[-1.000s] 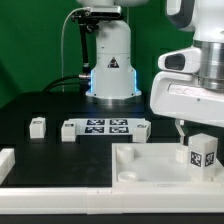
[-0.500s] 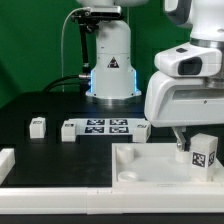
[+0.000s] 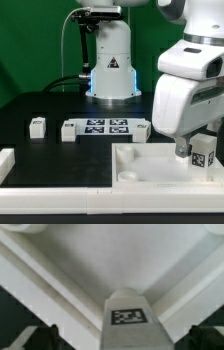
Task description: Assemble one leg
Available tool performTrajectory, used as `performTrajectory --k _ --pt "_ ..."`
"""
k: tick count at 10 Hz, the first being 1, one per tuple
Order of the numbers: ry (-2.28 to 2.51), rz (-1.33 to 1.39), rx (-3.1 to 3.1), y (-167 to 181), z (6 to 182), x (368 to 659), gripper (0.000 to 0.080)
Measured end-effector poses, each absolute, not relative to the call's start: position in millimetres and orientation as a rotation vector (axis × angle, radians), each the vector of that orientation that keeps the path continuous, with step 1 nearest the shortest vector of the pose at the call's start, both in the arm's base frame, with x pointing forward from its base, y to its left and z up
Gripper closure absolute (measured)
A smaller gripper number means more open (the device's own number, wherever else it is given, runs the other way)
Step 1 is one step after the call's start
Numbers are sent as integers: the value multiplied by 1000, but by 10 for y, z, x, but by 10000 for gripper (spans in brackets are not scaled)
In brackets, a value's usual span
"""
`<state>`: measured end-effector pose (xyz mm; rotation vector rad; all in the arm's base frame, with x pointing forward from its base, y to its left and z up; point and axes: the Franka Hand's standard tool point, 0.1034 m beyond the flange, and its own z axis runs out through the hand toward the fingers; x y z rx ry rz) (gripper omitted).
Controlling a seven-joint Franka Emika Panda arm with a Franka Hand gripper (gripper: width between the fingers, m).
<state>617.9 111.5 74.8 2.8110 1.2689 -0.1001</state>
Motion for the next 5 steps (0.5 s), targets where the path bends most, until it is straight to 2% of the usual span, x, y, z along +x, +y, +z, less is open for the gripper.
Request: performTrajectory --k 2,3,4,5 --pt "1261 -101 2814 1107 744 6179 170" --pt "1261 -101 2814 1103 744 6180 328" --pt "1260 -101 2815 1101 744 6180 328" --pt "1259 -102 2815 1097 742 6180 512"
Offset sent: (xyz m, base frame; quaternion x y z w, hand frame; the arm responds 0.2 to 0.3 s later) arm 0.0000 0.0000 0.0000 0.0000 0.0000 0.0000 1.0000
